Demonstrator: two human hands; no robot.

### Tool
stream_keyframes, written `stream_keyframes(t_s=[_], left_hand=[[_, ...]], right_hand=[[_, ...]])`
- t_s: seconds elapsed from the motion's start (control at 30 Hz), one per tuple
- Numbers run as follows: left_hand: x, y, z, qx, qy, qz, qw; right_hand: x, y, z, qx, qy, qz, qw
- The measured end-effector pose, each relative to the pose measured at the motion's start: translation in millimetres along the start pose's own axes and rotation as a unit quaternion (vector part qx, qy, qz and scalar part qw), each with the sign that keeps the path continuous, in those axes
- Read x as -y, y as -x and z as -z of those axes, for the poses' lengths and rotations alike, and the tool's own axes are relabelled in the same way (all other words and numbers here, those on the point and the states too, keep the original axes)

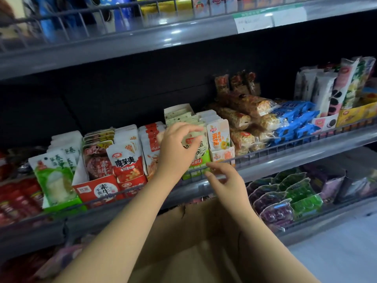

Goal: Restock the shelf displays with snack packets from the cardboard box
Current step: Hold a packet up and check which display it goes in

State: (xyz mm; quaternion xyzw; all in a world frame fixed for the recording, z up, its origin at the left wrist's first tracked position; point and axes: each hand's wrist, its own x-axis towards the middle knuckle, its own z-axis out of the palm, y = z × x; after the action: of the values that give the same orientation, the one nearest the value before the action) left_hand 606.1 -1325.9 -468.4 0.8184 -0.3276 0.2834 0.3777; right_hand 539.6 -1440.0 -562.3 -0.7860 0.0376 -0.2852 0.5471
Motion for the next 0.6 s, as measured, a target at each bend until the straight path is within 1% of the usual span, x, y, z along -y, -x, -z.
stream_keyframes(t_s=[0.13, 0.2, 0.3, 0.37, 0.47, 0.53, 0.6], left_hand=[[19, 72, 12, 0.032, 0.057, 0.071, 0.995], [33, 110, 14, 0.063, 0.075, 0.144, 0.985], [60, 166, 10, 0.129, 0.093, 0.27, 0.95], [77, 198, 7, 0.163, 0.1, 0.322, 0.927], [95, 235, 5, 0.232, 0.076, 0.378, 0.893], [105, 257, 1, 0.269, 0.065, 0.407, 0.871], [114, 276, -4, 0.309, 0.053, 0.449, 0.836]], right_hand=[[-6, 28, -23, 0.082, -0.011, -0.053, 0.995], [-15, 43, -32, 0.136, 0.01, -0.075, 0.988], [-35, 64, -45, 0.216, 0.048, -0.122, 0.968], [-48, 78, -54, 0.271, 0.085, -0.147, 0.947], [-64, 94, -67, 0.349, 0.125, -0.178, 0.912], [-74, 102, -76, 0.402, 0.154, -0.186, 0.883], [-88, 108, -88, 0.459, 0.177, -0.198, 0.848]])
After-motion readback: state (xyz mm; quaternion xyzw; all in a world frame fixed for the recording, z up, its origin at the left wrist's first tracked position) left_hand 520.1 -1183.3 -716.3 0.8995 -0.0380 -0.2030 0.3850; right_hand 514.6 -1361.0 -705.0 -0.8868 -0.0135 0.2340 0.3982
